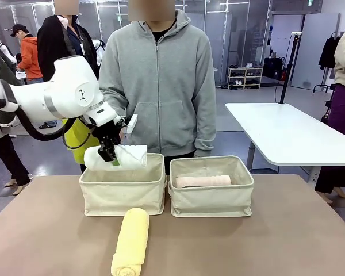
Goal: Divide the towels into two baskets.
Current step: Pick up one hotel-folded towel from the bottom of the table and place it in the Fabric basket indicated by the person.
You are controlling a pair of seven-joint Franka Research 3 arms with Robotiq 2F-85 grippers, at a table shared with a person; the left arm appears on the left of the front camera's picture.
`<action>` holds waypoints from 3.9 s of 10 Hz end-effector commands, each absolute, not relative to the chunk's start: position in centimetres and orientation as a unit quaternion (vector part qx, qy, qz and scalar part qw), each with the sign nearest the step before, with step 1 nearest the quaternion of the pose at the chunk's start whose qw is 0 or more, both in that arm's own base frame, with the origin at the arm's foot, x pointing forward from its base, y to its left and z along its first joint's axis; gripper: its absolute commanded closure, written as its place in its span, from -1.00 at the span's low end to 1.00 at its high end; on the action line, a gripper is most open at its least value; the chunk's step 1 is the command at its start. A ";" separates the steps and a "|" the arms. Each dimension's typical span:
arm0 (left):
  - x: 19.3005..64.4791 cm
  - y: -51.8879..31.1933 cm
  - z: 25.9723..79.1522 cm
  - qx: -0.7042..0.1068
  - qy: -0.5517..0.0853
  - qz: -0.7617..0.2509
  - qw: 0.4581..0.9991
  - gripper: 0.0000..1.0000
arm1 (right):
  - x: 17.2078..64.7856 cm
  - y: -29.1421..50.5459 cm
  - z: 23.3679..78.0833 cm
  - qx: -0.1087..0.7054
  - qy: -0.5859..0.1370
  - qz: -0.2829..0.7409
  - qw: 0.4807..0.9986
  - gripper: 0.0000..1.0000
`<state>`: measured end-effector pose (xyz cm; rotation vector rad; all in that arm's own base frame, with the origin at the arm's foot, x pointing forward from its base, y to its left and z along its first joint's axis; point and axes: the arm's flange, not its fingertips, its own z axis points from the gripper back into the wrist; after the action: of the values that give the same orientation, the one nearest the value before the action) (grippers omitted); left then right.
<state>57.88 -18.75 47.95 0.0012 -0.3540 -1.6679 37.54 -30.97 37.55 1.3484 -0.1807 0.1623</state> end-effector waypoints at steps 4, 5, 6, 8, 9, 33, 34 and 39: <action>61.0 -19.3 44.3 -0.004 -0.134 -0.716 0.685 -0.51 | 37.3 -30.6 37.8 0.621 -0.084 0.073 0.776 -1.00; 60.7 -19.2 44.2 -0.003 -0.132 -0.715 0.687 -0.98 | 37.3 -30.6 37.8 0.621 -0.084 0.073 0.776 -1.00; 60.4 -19.3 44.4 -0.009 -0.133 -0.715 0.686 -1.00 | 37.3 -30.6 37.8 0.621 -0.084 0.073 0.776 -1.00; 59.8 -19.2 44.3 -0.001 -0.135 -0.711 0.691 -1.00 | 37.3 -30.6 37.8 0.621 -0.084 0.073 0.776 -1.00; 59.4 -19.3 44.4 0.005 -0.137 -0.710 0.691 -1.00 | 37.3 -30.6 37.8 0.621 -0.084 0.073 0.776 -1.00; 41.1 13.9 53.7 -0.416 -0.237 -0.306 0.823 -1.00 | 37.3 -30.6 37.8 0.621 -0.084 0.073 0.776 -1.00; 39.5 18.0 51.7 -0.434 -0.230 -0.277 0.826 -1.00 | 37.3 -30.6 37.8 0.621 -0.084 0.073 0.776 -1.00; 34.6 28.4 41.1 -0.496 -0.246 -0.202 0.808 -1.00 | 37.3 -30.6 37.8 0.621 -0.084 0.073 0.776 -1.00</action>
<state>33.01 28.26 40.52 -1.0485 -0.5020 -0.4272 37.51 -31.01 37.58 1.3478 -0.1816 0.1619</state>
